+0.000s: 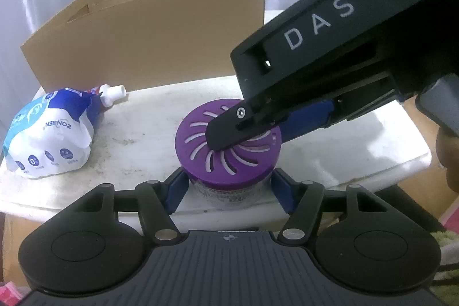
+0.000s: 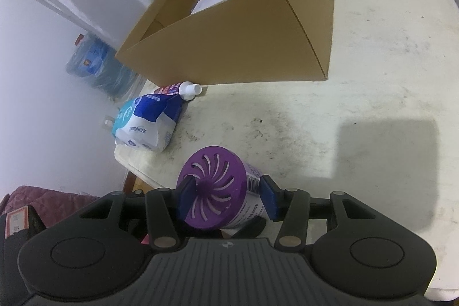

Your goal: Organize objects

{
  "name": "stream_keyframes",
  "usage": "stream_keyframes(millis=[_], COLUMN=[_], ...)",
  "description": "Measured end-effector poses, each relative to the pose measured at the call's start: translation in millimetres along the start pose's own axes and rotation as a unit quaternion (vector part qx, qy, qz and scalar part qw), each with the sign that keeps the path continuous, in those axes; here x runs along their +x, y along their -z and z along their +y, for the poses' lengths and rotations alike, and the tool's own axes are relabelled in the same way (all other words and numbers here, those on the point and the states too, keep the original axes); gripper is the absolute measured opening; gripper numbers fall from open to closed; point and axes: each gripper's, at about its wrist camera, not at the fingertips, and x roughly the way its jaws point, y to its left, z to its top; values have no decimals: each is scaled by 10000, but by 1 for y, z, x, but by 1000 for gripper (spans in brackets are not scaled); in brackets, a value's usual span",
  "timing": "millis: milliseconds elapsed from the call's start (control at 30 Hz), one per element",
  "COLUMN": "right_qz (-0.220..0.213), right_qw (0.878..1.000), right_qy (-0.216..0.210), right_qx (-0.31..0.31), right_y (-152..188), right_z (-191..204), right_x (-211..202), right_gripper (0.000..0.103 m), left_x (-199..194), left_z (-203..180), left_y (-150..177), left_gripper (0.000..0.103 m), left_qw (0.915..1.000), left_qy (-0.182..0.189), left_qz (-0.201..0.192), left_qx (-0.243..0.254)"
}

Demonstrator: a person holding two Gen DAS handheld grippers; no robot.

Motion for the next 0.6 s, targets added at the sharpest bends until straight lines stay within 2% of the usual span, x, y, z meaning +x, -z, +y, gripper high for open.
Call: stream_keyframes(millis=[600], right_qz=[129], right_qw=[9996], right_qy=[98], right_qx=[-213], right_y=[-2], right_z=[16], right_x=[2], right_gripper=[52], left_x=[-1], left_z=[8], left_y=[-11], left_gripper=[63], left_qw=[9993], left_qy=[-43], left_qz=[161], left_qx=[-326])
